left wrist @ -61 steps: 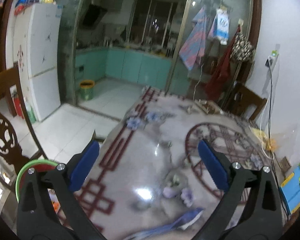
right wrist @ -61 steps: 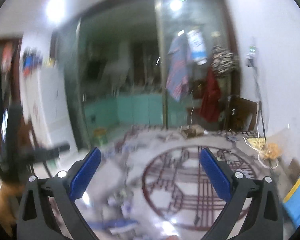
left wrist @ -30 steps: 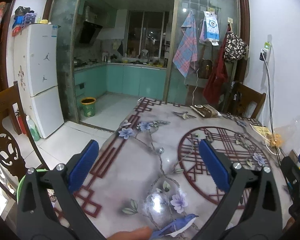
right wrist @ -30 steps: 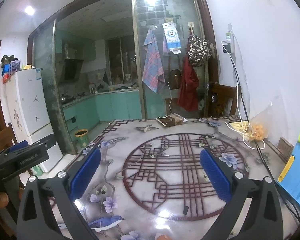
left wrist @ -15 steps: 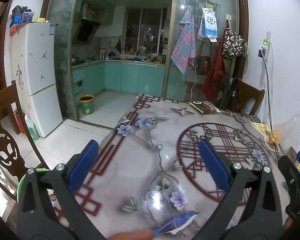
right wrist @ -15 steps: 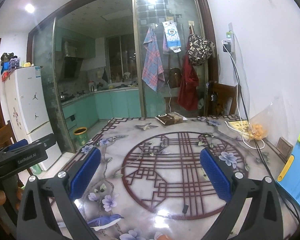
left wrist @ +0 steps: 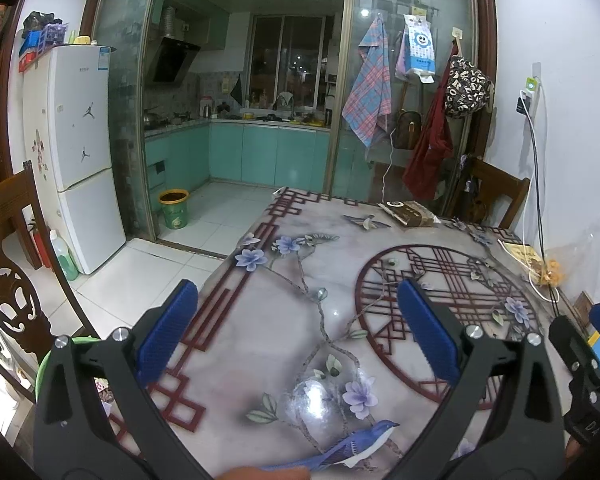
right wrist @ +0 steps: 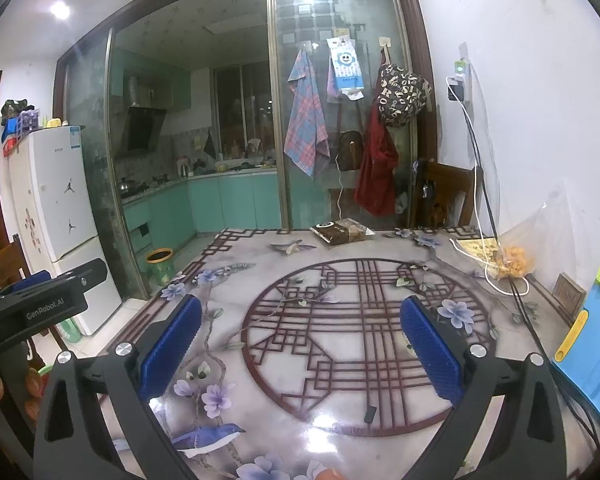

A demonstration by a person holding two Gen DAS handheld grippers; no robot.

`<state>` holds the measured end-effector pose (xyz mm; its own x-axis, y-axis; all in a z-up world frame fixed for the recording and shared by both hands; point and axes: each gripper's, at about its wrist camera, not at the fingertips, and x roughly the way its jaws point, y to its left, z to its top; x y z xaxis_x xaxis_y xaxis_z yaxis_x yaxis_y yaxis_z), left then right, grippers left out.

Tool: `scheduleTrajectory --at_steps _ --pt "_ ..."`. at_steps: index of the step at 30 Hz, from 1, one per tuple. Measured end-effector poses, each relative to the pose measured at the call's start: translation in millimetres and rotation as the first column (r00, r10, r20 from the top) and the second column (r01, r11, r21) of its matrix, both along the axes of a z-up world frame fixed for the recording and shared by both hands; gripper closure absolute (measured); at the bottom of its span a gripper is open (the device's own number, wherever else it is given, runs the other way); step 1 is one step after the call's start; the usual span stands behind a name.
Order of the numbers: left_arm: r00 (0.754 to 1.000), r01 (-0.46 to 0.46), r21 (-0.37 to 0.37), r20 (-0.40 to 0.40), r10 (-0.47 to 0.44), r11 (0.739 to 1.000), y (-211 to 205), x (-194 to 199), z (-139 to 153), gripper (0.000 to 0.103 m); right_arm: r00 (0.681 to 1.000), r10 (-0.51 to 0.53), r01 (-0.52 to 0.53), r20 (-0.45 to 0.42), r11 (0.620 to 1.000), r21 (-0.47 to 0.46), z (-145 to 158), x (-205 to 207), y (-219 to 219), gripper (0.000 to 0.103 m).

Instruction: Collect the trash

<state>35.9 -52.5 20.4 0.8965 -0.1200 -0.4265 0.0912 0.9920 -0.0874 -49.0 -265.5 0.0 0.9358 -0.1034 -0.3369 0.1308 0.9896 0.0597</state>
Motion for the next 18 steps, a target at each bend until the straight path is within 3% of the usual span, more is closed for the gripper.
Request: scheduleTrajectory --at_steps 18 --pt "1.0 0.006 0.005 -0.003 -0.006 1.0 2.4 -1.5 -1.4 0.005 1.0 0.004 -0.004 -0.021 1.0 -0.004 -7.4 4.2 -3.5 0.007"
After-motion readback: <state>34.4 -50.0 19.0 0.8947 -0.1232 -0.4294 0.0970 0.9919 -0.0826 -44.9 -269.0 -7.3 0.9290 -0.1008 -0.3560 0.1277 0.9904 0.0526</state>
